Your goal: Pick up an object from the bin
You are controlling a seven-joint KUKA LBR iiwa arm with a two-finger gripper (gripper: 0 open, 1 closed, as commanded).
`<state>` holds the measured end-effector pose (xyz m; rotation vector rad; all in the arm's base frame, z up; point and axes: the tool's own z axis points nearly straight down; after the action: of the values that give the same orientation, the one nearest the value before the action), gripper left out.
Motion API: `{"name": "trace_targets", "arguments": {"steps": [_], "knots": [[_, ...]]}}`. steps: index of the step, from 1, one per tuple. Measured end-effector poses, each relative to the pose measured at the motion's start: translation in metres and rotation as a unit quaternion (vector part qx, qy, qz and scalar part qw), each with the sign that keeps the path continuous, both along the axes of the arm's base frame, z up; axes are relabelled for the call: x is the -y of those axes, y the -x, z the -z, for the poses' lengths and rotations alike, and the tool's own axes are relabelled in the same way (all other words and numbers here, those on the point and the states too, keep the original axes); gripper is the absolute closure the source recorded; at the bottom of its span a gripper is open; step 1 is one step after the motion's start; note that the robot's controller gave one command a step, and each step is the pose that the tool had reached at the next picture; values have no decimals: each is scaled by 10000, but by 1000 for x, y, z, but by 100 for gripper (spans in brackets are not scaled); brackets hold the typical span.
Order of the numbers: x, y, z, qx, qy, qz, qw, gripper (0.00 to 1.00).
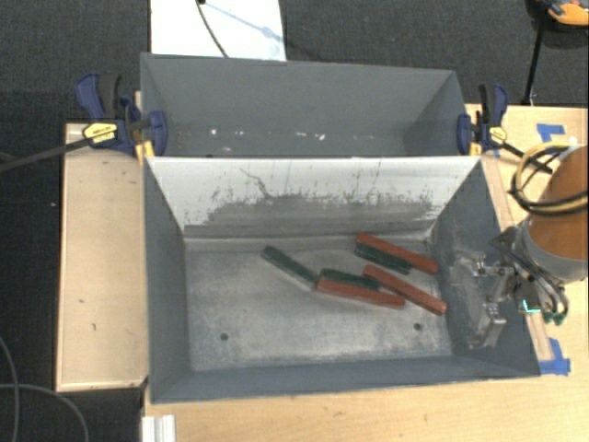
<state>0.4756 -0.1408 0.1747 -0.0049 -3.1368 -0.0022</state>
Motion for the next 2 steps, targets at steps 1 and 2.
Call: {"name": "trace_targets", "arguments": {"steps": [1, 2], "knots": [[0, -2, -3, 36, 11, -25, 10000, 0], [-15, -7, 35, 61, 14, 394, 9992, 0]]}}
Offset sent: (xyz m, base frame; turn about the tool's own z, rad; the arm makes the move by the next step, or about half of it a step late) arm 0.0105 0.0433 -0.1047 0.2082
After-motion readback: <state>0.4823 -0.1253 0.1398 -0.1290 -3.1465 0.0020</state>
